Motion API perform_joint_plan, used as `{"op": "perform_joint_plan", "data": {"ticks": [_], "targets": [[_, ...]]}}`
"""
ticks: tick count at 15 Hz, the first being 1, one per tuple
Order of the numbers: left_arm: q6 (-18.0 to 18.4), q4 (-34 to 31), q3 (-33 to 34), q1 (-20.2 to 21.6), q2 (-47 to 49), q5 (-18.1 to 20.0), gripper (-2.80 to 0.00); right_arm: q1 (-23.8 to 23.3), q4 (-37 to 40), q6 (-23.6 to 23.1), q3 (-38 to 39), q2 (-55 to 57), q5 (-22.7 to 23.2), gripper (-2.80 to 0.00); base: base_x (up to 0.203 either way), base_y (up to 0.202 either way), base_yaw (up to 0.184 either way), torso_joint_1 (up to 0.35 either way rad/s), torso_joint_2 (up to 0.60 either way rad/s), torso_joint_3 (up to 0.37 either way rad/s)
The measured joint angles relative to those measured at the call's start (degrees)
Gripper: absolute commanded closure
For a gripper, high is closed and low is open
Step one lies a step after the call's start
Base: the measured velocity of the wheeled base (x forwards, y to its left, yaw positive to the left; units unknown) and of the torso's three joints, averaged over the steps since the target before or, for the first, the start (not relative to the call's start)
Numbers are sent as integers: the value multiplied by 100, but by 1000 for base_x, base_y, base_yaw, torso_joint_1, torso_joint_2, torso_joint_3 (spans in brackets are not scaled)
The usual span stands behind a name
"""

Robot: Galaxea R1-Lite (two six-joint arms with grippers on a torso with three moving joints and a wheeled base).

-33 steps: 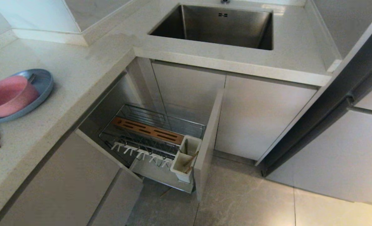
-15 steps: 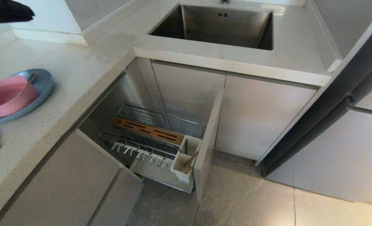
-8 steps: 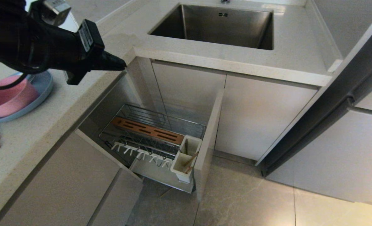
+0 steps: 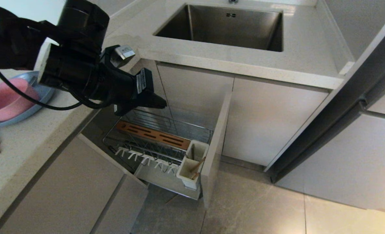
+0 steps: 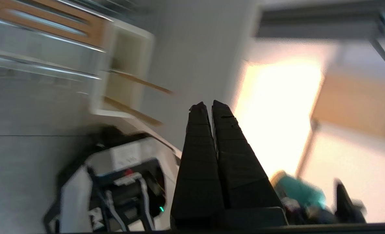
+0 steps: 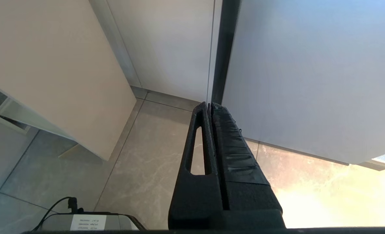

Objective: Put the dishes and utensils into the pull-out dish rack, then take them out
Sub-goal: Close the cupboard

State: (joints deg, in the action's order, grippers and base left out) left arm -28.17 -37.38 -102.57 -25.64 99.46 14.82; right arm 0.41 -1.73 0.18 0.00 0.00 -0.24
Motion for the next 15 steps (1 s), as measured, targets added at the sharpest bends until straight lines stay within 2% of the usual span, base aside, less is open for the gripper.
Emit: {"op": "perform_joint_plan", "data": {"ticks": [6,10,15], "targets": [[105,69,-125,-403,190,981,0,0,0,0,0,0,-2,0,0,0,0,0,0,0],[108,72,-34,-621,316,1491,0,0,0,-1,0,0,-2,0,0,0,0,0,0,0],[110,205,-68,-903,647,1546,0,0,0,0,0,0,-2,0,0,0,0,0,0,0]]}}
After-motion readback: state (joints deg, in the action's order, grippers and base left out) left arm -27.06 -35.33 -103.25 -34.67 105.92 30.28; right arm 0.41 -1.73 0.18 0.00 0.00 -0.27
